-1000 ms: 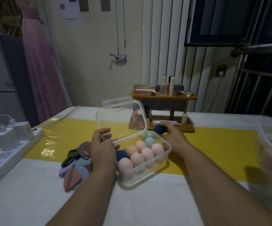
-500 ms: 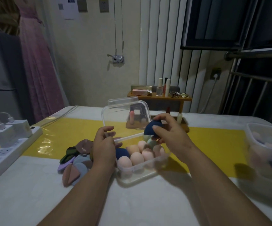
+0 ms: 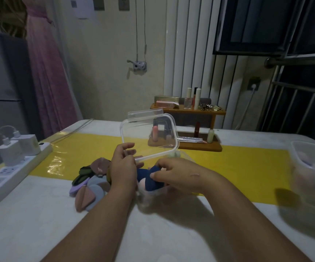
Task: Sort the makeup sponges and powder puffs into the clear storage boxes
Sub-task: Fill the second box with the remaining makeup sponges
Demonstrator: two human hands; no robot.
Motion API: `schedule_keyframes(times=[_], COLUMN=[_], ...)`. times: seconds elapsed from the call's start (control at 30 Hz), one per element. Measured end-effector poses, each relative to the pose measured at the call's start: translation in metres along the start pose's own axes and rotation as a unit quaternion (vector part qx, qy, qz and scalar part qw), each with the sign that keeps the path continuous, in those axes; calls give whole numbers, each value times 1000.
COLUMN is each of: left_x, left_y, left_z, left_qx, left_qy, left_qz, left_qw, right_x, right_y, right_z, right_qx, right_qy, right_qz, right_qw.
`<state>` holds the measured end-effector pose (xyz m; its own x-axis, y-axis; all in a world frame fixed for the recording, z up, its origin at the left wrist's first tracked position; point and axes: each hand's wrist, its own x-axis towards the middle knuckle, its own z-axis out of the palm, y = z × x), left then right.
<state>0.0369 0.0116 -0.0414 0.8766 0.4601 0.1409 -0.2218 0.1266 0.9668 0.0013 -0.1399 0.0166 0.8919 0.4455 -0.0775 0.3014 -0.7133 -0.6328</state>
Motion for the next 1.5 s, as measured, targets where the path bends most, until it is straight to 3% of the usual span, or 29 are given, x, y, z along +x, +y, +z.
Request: schedule_keyframes(times=[0.17,0.4,0.6,1.03,1.23,1.37,1.5], left_x=[0,0,0,-1,-4,-4,-4], left_y=[2,2,1,1,3,3,3], left_z=[1,2,1,1,1,1,0], left_qx=[-1,-3,-1,-1,-1,0,5], left_qy=[3,2,4,10,11,10,7], left_qz=[-4,-4,-4,-3,-2,-4,-4], left_qw=[1000,1000,1000,1000,1000,1000,1000], right_x=[1,10,2,5,11,17,15], right_y=[-6,-8,-14,-19,-20,-16,-16], right_z=[0,10,7,4,10,15,16], right_qx=[-36,-60,-11,-104,-159,-118,-116], right_qy=[-30,18,-11,-73,-56,-2,0], right_qz=[19,35,51,79,77,101,89], right_qw=[999,997,999,989,983,988,989])
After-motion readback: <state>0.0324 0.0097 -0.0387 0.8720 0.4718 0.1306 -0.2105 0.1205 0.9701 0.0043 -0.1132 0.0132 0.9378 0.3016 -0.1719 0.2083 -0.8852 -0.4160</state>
